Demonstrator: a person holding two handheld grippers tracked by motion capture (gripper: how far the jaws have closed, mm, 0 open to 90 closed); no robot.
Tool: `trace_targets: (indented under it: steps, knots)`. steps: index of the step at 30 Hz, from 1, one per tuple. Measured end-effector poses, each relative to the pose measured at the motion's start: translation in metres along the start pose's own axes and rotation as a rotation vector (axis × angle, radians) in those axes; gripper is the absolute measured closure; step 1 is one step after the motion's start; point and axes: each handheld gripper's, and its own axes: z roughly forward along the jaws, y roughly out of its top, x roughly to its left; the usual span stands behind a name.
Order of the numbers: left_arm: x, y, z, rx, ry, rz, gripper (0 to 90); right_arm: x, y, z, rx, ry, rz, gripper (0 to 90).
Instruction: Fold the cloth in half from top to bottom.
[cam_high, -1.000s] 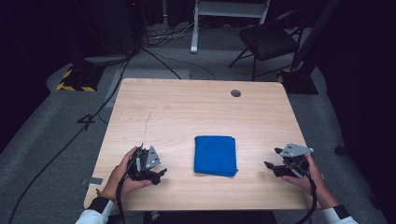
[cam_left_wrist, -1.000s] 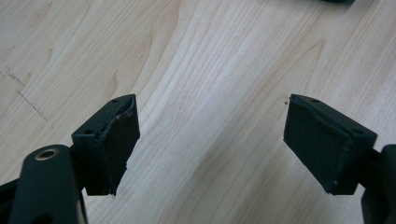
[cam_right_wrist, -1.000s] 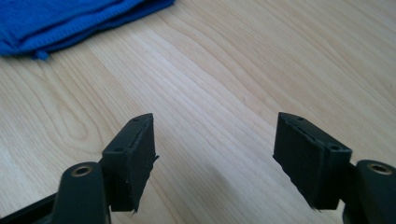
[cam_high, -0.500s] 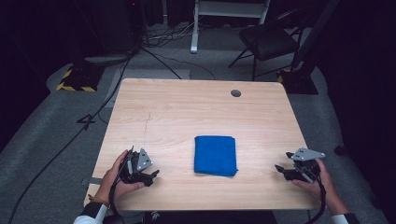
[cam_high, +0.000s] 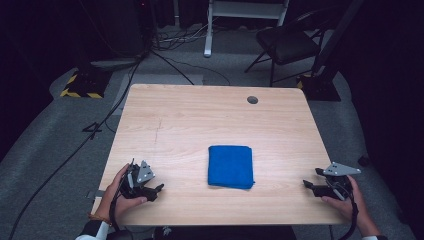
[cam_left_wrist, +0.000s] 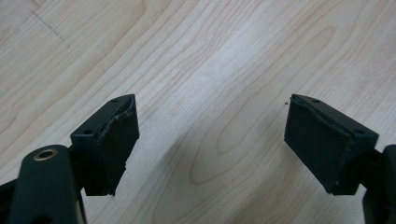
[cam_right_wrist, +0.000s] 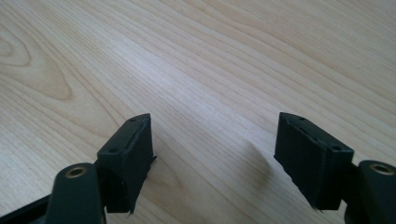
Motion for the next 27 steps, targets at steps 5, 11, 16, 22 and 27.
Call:
trace_targets:
  steps: [5, 11, 16, 22, 27]
  knots:
    - [0.008, -0.011, -0.001, -0.014, -0.021, -0.045, 18.1, -0.005, -0.009, -0.004, -0.018, 0.005, 0.04, 27.4]
    - [0.013, -0.022, -0.001, -0.032, -0.049, -0.106, 17.7, -0.009, -0.017, -0.006, -0.04, 0.014, 0.104, 24.9]
    - [0.02, -0.031, -0.001, -0.055, -0.081, -0.164, 16.6, -0.01, -0.021, -0.007, -0.05, 0.007, 0.134, 24.3]
    - [0.021, -0.033, -0.001, -0.058, -0.077, -0.177, 16.0, -0.011, -0.02, -0.006, -0.048, 0.004, 0.14, 23.9]
    - [0.02, -0.033, -0.002, -0.055, -0.072, -0.184, 16.0, -0.011, -0.02, -0.006, -0.048, 0.001, 0.139, 23.9]
